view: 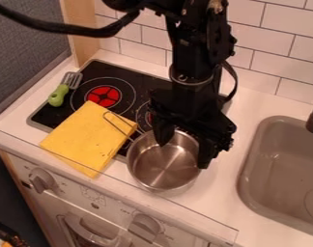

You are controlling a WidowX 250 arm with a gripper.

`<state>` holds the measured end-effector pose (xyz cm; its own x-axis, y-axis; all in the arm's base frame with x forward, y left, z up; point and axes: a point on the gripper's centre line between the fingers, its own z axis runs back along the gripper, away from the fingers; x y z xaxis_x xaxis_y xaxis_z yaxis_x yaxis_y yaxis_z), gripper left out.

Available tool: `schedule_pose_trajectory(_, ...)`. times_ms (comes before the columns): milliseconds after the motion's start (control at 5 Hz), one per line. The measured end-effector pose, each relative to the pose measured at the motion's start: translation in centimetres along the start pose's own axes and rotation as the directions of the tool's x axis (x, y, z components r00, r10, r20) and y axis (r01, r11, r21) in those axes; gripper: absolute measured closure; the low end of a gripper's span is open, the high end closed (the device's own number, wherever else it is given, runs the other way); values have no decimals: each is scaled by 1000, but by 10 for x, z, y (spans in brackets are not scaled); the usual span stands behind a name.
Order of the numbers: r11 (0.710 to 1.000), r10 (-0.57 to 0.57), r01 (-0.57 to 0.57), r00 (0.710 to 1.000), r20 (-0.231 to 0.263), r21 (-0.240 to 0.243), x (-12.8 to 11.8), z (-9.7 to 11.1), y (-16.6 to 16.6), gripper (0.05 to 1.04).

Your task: Put the bell pepper in the silver pot

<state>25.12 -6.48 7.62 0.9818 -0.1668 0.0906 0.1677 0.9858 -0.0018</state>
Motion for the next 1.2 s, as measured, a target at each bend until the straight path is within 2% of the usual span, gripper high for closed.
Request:
schedule_pose_trajectory(200,1000,-2,2,999,-34,3,-2,-7,1,82)
schedule_pose_trajectory(400,999,41,-40,999,-35,13,24,-9,17,82)
schedule_pose_trajectory(600,998,65,-64,998,-24,20,55,-8,28,82)
schedule_pose_trajectory(800,994,96,-96,995,7,45,89,-3,44,82)
schedule_pose_trajectory(1200,991,123,-124,992,28,50,109,4,62,82)
